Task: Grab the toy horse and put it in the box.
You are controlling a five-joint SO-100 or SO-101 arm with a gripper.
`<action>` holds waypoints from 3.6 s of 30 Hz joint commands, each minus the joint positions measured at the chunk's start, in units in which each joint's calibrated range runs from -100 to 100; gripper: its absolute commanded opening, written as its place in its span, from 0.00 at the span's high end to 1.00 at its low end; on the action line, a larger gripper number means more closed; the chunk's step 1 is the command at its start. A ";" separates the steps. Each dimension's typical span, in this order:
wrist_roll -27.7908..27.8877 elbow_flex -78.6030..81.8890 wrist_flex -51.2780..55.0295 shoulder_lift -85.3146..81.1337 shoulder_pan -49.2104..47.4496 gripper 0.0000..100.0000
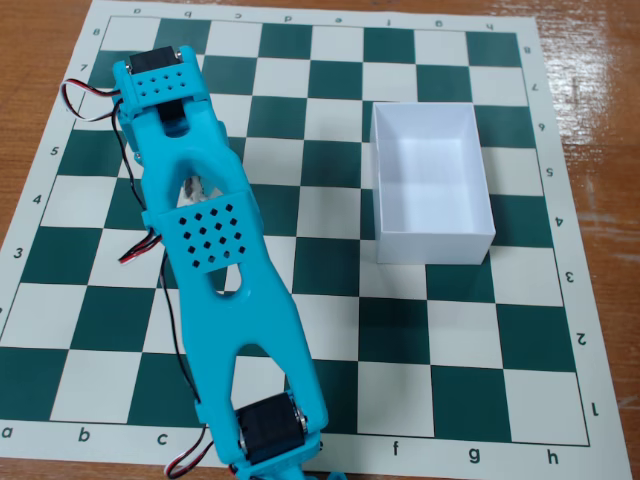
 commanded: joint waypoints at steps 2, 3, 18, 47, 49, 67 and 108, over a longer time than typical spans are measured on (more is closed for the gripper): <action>0.23 -2.60 1.43 -3.02 1.55 1.00; 0.28 -2.60 1.85 -4.00 1.84 1.00; 6.43 25.62 -1.14 -35.33 13.20 1.00; 17.08 71.86 -51.81 -51.43 37.48 1.00; 17.08 72.59 -53.14 -50.99 36.91 1.00; 17.23 82.97 -60.61 -54.97 32.13 0.64; 14.30 139.50 -1.98 -147.45 19.98 0.64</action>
